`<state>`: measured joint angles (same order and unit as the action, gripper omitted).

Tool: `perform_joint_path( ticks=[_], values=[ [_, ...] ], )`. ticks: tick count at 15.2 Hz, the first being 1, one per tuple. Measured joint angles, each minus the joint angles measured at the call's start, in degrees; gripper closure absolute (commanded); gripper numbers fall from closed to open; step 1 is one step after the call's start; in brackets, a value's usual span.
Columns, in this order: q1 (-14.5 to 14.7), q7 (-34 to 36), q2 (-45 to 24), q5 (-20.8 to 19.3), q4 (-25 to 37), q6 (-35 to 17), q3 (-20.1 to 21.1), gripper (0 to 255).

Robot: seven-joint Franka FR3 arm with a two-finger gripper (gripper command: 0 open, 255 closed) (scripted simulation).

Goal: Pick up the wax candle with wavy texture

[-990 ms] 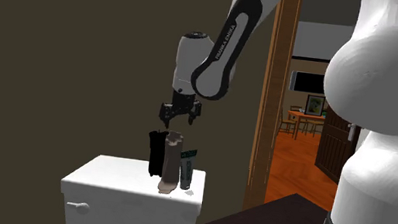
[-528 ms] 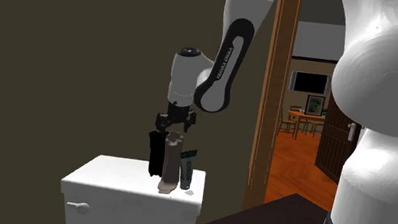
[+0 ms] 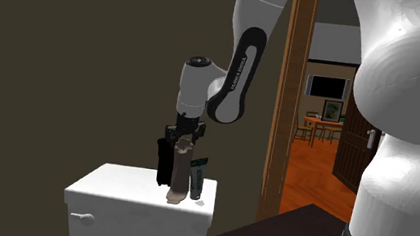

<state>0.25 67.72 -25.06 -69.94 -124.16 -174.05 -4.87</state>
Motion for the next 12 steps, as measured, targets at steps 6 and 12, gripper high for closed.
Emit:
perform_joint_path(
  ticks=[6, 12],
  values=[
    [0.1, 0.2, 0.0, -0.2, 0.0, -0.1, -0.1, 255],
    [-2.9, -6.7, 3.6, 6.2, -2.2, 2.1, 3.6, 255]
  ],
)
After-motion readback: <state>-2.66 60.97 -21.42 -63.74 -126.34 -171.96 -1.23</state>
